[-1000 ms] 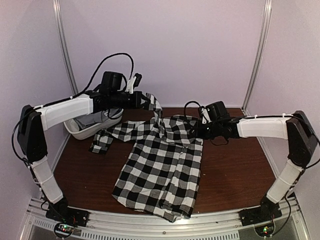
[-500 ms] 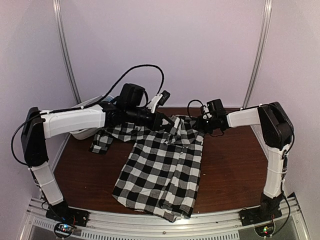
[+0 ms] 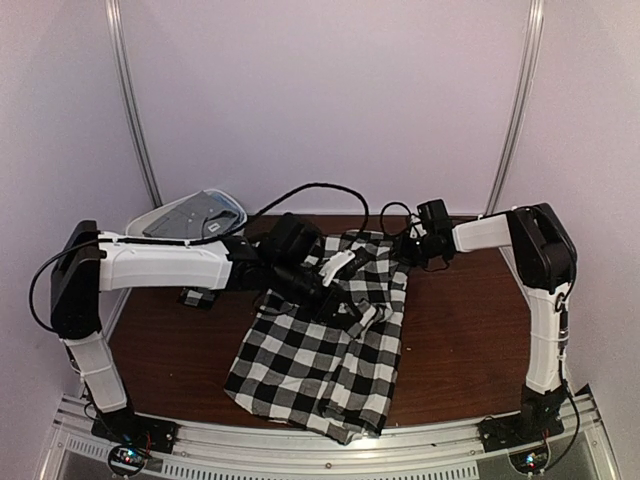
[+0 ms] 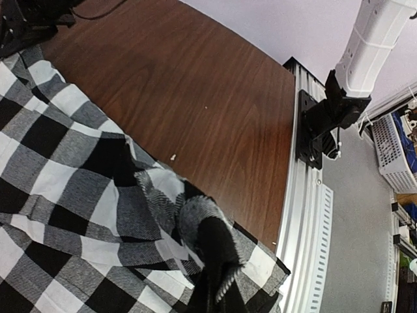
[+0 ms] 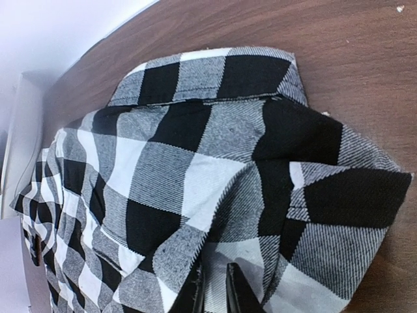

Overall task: Fold and stack the long sleeve shirts
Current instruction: Fold the sleeve of the 1/3-folded shirt, then move the 1/3-folded shirt to the center of the board.

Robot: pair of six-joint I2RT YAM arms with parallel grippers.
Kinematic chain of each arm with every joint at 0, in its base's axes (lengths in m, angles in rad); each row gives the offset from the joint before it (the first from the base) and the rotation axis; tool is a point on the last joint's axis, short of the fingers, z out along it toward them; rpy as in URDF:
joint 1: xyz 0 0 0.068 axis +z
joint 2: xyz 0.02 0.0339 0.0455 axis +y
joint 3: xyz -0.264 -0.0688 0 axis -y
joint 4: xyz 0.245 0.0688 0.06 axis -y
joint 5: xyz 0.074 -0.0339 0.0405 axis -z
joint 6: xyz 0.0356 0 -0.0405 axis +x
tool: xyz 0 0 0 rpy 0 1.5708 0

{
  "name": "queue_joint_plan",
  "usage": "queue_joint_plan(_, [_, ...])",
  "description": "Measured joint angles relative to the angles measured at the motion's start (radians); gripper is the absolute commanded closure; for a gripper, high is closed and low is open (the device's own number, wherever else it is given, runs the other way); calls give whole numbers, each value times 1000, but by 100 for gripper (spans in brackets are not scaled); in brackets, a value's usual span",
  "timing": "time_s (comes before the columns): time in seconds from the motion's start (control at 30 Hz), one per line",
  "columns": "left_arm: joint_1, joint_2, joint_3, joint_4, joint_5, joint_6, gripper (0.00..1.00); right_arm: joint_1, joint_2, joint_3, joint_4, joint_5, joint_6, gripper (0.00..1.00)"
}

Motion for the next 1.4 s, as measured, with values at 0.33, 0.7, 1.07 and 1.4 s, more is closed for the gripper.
queue_joint_plan(0.33, [-60,56,-28,-23,-10,16,48,0,-9,7,-21,-5,-7,83])
queue_joint_plan(0.7, [-82,56,-81,13,15,-3,35,46,-293,-182,-40,27,-43,78])
queue_joint_plan(1.07, [22,-61,-225,63,-198,-200,46,225,-362,-373,36,21,13,78])
queue_joint_plan(1.4, [202,-228,-522,25,-432,-348,47,298,-351,-431,138,7,64,78])
